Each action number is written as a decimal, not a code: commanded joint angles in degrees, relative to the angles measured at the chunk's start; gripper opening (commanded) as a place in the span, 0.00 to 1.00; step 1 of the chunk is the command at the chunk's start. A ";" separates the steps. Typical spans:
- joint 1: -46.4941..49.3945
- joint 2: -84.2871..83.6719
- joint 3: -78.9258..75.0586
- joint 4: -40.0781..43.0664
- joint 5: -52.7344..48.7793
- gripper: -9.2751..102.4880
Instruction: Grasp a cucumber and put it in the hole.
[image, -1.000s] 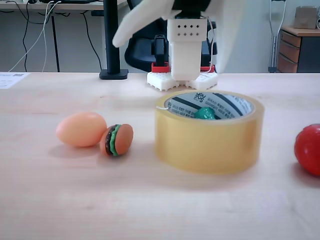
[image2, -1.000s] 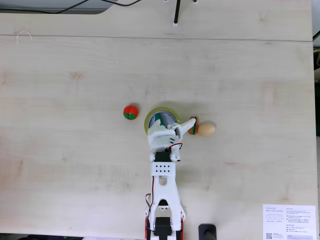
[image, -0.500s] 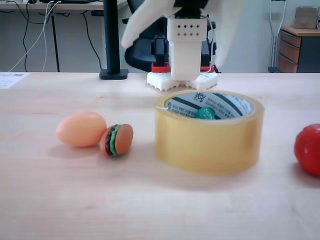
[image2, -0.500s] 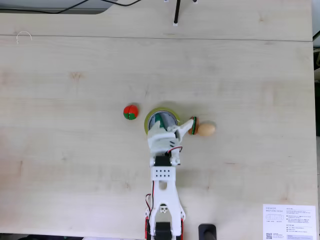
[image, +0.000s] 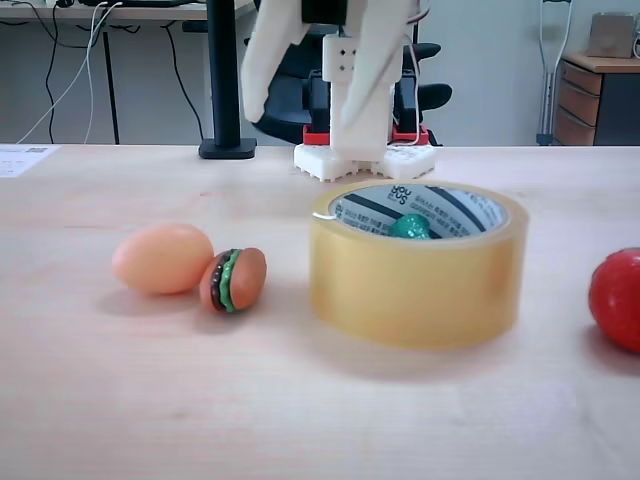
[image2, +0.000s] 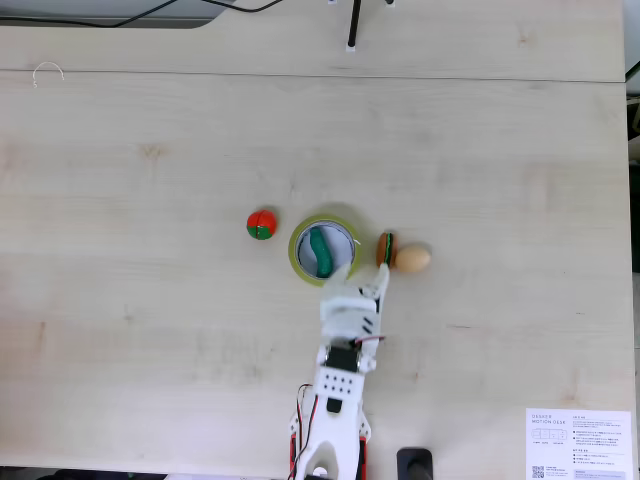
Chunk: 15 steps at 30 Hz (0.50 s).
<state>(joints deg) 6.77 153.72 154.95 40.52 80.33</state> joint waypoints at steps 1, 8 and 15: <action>1.41 9.67 3.87 0.26 15.73 0.18; 4.39 21.97 8.26 12.57 11.16 0.15; 4.75 39.38 16.35 24.79 10.55 0.12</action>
<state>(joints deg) 11.25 187.12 171.39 59.50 80.33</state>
